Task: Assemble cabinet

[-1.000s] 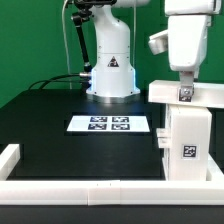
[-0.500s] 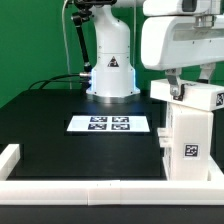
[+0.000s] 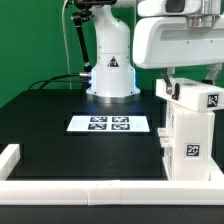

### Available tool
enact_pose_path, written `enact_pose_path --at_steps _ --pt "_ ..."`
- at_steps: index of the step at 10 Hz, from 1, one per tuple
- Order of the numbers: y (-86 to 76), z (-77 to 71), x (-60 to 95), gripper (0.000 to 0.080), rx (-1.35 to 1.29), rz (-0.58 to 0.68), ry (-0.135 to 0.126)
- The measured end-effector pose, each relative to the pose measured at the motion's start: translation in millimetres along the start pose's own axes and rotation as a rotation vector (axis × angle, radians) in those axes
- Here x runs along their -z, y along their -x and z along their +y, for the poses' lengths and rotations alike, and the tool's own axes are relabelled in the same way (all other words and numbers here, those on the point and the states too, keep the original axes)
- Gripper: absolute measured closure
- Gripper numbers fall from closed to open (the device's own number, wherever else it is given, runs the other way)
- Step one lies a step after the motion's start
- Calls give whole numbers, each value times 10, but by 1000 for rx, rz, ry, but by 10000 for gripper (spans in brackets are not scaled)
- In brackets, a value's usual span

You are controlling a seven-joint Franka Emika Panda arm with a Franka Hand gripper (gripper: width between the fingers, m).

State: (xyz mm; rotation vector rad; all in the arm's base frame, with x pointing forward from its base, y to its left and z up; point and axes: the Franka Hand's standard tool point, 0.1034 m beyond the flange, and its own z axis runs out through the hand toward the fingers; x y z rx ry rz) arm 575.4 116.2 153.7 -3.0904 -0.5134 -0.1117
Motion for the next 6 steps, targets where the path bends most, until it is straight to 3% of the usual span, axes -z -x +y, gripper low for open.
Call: enact_pose_path --at_steps 2,6 --pt "0 -7 -4 239 -124 4 -6" --pt "37 -12 -17 239 -690 9 -39"
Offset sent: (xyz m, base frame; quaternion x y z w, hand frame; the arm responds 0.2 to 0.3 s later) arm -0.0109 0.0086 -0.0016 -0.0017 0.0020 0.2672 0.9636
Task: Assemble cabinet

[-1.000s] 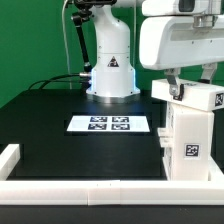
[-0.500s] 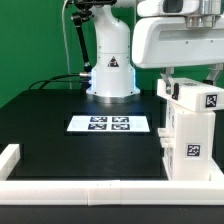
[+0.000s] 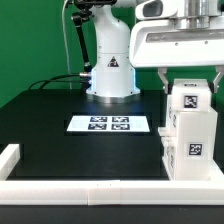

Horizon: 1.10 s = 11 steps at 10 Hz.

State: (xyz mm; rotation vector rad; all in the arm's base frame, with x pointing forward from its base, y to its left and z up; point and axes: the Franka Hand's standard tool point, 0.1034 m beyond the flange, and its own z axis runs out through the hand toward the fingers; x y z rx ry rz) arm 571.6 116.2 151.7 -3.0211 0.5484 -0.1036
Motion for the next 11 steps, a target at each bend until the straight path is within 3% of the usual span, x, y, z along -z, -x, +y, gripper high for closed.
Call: enact_pose_path --at_steps 6,9,11 --pt "28 -55 4 240 -430 -23 -29" --pt "63 2 -4 240 -754 -32 -74" --pt "55 40 -11 240 -879 -51 -83"
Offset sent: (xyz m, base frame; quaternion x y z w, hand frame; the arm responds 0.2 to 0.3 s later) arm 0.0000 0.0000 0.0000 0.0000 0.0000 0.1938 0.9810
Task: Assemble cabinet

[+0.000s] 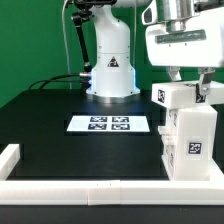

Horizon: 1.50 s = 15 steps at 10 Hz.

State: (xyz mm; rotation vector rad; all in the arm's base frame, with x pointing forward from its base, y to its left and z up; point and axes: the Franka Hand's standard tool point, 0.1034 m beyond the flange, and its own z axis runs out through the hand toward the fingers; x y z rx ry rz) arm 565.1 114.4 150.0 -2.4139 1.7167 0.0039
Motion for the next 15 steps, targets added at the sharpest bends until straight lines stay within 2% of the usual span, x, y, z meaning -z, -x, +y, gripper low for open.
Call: enact_pose_path --at_steps 5,6,7,8,11,12,15 --pt "14 -15 7 240 -295 -23 -7" --pt "22 -14 3 163 -289 -23 -6" --pt "23 -15 3 37 -273 -23 -6" --pt "21 -4 54 10 -250 -29 -14" --pt "91 -25 335 2 -266 -54 -46" --pt "98 -50 384 2 -266 -58 -54" --pt "95 -40 348 2 -191 -52 -51"
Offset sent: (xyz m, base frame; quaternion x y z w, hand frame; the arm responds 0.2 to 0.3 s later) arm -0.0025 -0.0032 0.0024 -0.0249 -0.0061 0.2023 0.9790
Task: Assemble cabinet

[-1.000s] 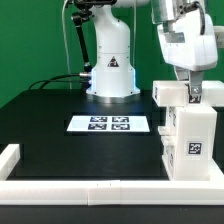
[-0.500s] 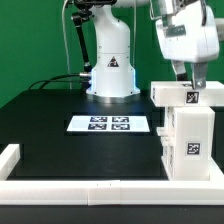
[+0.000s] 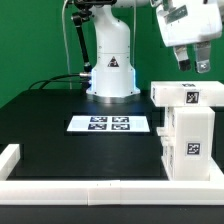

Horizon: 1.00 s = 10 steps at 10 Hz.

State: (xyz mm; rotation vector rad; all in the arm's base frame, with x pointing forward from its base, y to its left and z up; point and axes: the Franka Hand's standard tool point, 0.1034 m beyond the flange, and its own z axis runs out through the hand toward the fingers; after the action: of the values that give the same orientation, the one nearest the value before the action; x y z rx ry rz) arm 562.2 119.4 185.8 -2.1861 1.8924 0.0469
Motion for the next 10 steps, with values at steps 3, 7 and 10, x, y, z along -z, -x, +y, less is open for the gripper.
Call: enact_pose_path --at_steps 3,7,10 --pt "93 -70 -17 2 498 40 57" --pt "94 -158 -35 2 950 -8 126" --pt "91 -156 -39 2 1152 -19 127"
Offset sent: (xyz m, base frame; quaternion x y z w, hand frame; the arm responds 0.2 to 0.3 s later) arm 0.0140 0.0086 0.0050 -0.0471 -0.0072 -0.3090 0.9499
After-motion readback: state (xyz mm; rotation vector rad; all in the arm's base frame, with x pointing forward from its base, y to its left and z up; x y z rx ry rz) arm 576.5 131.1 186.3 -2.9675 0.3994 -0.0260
